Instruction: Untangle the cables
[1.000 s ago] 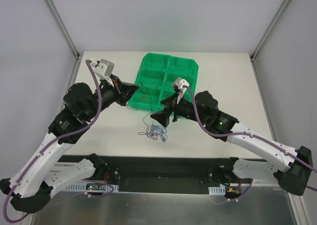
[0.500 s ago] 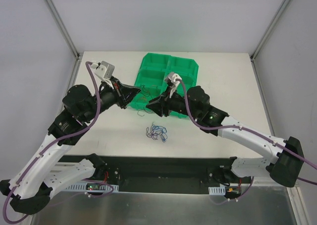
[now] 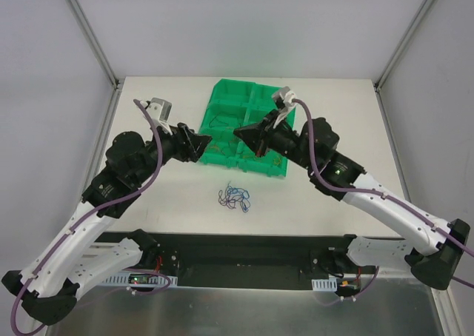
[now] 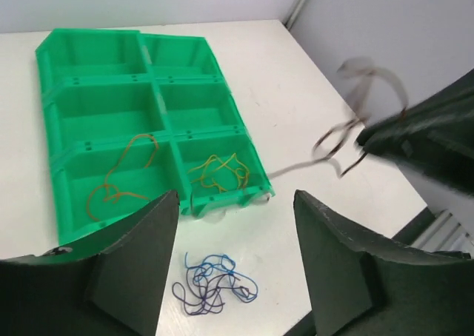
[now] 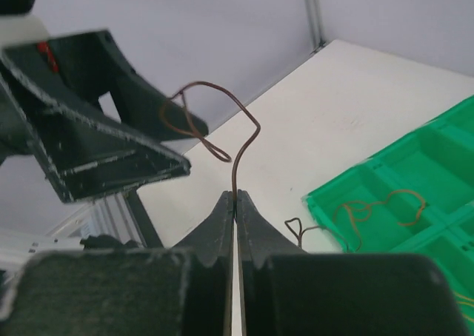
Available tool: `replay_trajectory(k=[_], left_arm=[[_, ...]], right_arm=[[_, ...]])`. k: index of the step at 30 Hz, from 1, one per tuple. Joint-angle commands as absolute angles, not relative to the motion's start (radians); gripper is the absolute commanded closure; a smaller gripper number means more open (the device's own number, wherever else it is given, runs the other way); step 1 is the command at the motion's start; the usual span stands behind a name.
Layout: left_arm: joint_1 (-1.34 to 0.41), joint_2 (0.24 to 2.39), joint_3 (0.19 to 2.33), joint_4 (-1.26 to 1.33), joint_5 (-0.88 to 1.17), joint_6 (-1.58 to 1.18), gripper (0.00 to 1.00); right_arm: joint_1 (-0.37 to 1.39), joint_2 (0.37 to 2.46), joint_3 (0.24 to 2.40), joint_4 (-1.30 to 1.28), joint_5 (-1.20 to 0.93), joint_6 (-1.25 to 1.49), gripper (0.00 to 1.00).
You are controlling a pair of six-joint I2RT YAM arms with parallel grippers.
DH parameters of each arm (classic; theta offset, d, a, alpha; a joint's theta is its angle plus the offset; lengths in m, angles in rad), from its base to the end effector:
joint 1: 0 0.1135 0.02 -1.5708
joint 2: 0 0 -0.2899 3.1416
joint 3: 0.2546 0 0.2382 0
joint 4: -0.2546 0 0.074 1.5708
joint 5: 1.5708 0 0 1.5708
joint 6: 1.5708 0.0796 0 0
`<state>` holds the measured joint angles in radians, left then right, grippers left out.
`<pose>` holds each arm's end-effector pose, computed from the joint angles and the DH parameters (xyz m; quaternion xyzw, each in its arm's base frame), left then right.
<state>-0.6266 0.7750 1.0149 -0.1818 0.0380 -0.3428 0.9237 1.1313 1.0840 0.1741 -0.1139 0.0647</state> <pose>0.1407 -0.1056 0.4383 0.1107 0.6773 -0.3504 0.6374 0.1626 0.2301 0.4442 -0.3136 0.5821 0.3885 0.6418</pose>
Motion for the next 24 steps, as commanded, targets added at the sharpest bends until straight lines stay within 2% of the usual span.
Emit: replay_trajectory(k=[1,7,17,24], left_arm=[[-0.617,0.749,0.997,-0.114,-0.038,-0.318,0.3],[-0.609,0.718,0.976,-0.103,-0.083,-0.313,0.12],[-0.601,0.698,0.959,-0.087,-0.104,-0.295,0.09],[-0.601,0.703,0.953,-0.075,-0.077,-0.295,0.09]], right_arm=[[0.862,1.137,1.215,0.094,-0.019,0.051,1.0],[0.752,1.224,1.331,0.04,-0.006,0.011,1.0],[0.609,1.405,1.439,0.04,0.043,-0.077,1.0],[0.502,1.503,1.402,0.094,-0.055,-0.077,1.0]])
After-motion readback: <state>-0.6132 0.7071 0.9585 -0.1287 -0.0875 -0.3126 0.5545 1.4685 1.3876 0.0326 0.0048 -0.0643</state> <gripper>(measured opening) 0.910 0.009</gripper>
